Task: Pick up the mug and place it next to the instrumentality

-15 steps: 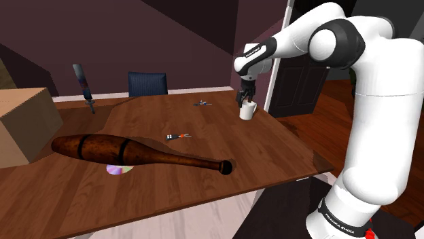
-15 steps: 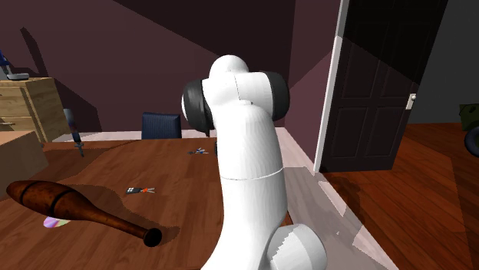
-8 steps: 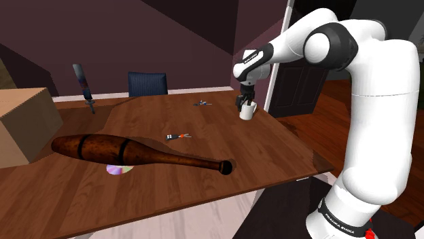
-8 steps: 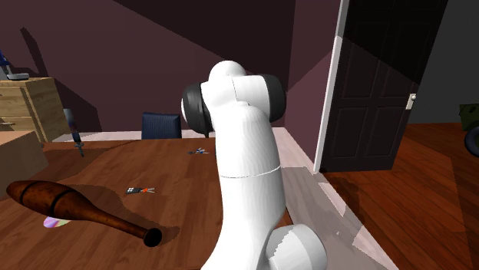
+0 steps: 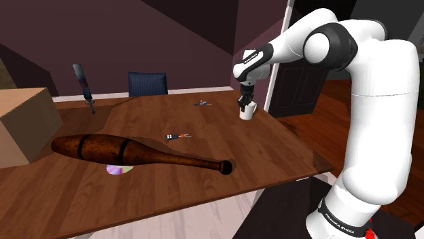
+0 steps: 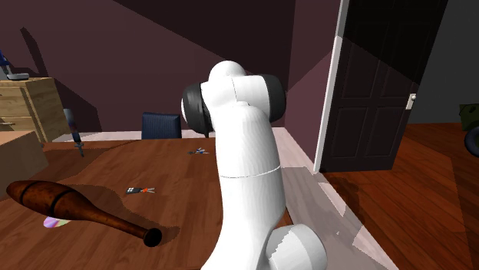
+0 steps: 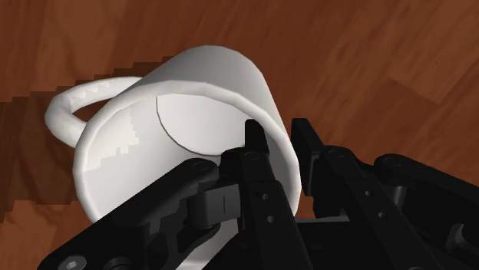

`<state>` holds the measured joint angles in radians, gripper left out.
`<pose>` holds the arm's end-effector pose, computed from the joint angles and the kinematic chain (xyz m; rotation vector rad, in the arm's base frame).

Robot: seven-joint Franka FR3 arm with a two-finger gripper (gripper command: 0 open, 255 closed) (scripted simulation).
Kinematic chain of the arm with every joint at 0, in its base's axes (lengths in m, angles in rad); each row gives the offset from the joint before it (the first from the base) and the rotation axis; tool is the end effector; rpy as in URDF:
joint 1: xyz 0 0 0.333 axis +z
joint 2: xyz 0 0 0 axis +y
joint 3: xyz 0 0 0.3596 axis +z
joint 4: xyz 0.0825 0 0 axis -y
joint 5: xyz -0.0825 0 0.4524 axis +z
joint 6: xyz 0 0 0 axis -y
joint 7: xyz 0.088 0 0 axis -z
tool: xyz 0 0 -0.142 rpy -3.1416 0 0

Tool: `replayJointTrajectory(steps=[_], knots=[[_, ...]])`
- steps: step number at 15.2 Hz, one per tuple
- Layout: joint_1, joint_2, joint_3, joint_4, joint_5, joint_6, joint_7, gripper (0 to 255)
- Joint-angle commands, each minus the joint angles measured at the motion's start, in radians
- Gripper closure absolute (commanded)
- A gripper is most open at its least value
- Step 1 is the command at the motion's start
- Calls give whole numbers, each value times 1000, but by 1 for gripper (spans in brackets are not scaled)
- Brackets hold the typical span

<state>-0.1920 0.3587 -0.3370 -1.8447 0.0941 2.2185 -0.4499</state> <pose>0.6198 -0.3421 0.3120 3.0839 -0.1737 0.0218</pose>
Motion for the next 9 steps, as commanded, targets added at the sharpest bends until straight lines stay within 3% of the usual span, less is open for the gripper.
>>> replayJointTrajectory(steps=[1, 9], knots=[[0, 0, 0, 0, 0, 0, 0, 255], [2, -13, -2, 10, -6, -22, 3, 255]])
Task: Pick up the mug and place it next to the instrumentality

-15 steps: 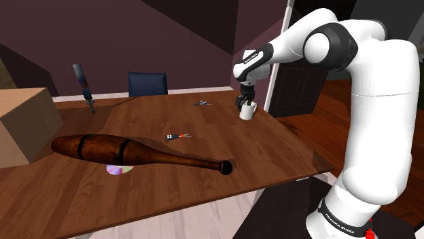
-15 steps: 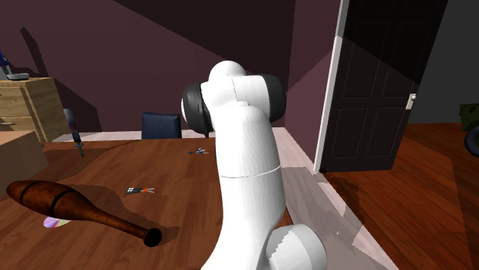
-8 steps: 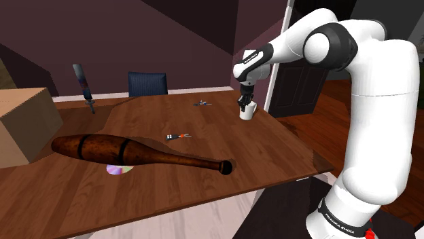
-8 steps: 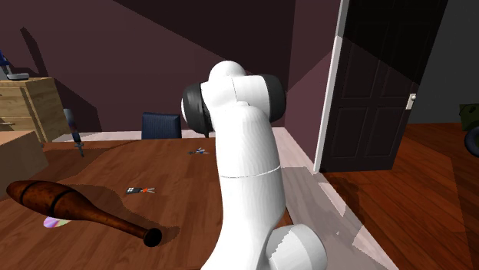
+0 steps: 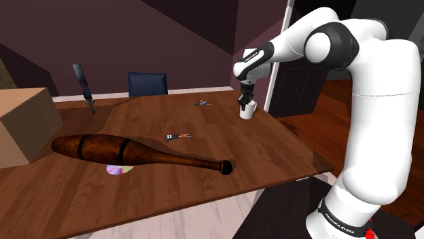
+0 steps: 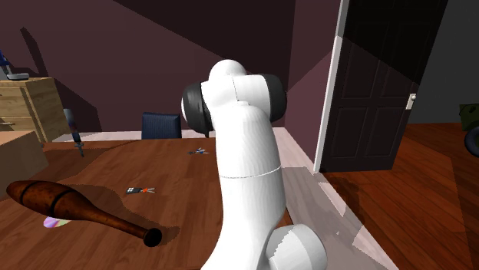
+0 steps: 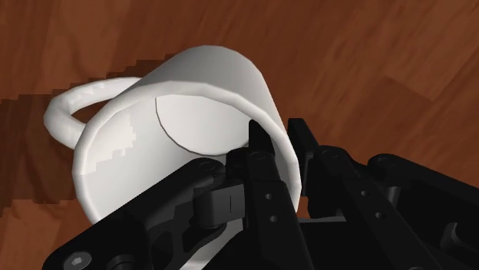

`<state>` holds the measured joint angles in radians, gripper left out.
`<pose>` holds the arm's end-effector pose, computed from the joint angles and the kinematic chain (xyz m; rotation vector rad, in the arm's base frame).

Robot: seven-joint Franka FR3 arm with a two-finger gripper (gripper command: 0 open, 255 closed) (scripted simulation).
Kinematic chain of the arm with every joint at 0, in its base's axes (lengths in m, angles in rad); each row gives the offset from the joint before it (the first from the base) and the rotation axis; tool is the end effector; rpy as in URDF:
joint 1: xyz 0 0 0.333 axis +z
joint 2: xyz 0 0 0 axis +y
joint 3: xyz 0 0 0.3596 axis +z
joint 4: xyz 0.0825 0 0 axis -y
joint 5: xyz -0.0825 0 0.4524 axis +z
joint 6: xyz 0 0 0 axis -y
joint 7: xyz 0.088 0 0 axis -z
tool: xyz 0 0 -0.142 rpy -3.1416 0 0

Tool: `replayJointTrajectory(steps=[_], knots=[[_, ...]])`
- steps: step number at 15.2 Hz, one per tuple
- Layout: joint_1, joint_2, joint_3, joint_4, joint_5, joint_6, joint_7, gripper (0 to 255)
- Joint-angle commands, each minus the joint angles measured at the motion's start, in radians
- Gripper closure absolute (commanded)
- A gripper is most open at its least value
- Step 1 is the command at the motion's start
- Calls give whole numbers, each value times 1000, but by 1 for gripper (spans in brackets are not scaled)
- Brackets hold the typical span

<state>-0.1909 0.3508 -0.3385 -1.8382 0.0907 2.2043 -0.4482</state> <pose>0.6200 -0.3423 0.3194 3.0840 -0.1736 0.0215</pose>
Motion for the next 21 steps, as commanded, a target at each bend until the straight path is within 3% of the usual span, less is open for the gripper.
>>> replayJointTrajectory(steps=[1, 21], knots=[[2, -11, -2, 9, -5, -19, 3, 255], [9, -98, -16, 167, -41, -259, 19, 255]])
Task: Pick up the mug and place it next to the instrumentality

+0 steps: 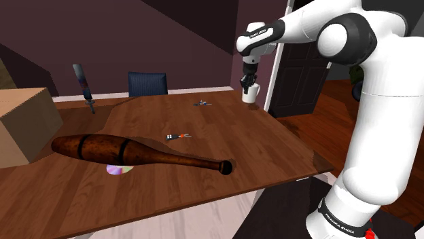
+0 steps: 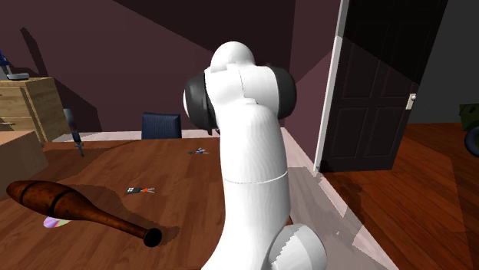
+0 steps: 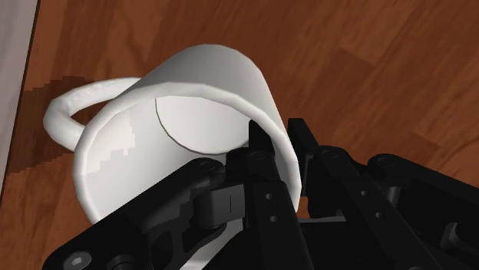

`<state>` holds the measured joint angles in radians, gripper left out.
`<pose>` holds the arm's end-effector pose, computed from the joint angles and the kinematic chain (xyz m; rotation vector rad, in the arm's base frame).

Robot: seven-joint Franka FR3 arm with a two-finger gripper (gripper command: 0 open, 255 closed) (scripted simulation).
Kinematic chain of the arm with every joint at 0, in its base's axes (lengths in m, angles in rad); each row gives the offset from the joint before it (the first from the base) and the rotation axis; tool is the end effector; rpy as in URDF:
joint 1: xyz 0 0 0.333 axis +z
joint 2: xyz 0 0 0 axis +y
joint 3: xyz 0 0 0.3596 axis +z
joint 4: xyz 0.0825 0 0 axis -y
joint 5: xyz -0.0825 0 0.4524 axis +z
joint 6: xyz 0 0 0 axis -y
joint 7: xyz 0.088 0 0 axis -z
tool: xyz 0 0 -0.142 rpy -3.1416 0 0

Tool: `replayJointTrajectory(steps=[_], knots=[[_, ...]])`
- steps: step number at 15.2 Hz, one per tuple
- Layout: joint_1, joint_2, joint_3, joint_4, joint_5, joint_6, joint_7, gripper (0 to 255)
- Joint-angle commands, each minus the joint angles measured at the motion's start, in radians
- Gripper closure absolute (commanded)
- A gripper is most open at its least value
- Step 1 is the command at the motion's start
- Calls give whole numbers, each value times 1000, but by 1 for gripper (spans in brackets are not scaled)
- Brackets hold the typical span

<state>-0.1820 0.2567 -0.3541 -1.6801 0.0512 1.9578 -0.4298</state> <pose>0.6238 -0.3444 0.4450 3.0837 -0.1736 0.0222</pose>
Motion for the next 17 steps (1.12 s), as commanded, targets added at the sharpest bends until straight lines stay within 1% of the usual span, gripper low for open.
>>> replayJointTrajectory(steps=[1, 10, 17], knots=[[0, -6, -1, 20, -2, -25, 1, 255], [-2, -16, -4, 125, -7, -140, 2, 255], [108, -129, 53, -47, -60, -79, 172, 255]])
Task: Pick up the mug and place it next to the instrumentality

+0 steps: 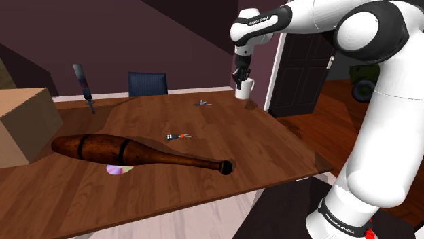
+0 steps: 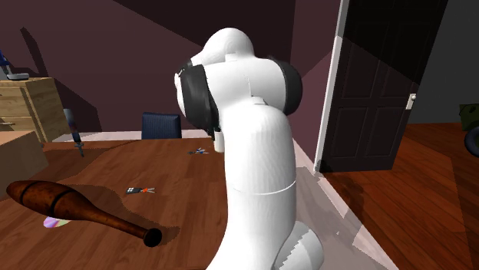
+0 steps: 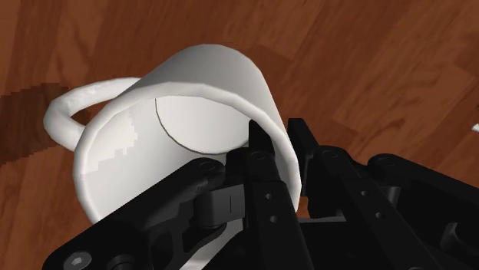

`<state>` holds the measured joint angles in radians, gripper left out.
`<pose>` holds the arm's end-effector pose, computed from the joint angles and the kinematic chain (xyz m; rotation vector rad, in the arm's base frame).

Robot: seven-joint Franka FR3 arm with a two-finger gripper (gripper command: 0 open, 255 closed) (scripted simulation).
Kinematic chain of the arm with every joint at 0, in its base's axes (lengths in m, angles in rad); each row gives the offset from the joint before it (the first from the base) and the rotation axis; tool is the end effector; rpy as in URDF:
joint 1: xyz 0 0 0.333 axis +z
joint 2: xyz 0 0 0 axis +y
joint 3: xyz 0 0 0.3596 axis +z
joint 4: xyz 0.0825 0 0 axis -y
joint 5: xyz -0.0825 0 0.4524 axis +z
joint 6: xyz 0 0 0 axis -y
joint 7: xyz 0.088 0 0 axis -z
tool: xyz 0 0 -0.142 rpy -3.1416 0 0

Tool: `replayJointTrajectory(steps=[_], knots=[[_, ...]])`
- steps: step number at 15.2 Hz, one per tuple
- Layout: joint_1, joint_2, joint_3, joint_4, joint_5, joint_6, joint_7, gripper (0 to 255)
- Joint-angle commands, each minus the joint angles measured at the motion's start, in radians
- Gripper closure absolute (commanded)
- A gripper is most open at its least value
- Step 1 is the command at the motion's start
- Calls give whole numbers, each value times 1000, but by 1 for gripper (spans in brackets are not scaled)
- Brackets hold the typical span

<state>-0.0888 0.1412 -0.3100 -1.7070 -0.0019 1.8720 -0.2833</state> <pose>0.6303 -0.2560 0.4974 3.0844 -0.1720 0.0213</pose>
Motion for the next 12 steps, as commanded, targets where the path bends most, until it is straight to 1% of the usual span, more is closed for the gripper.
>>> replayJointTrajectory(steps=[1, 6, 12], knots=[[28, -25, 18, -39, -12, 13, 50, 255], [94, -69, 69, -113, -32, 41, 171, 255], [168, -89, 133, -161, -44, 64, 314, 255]])
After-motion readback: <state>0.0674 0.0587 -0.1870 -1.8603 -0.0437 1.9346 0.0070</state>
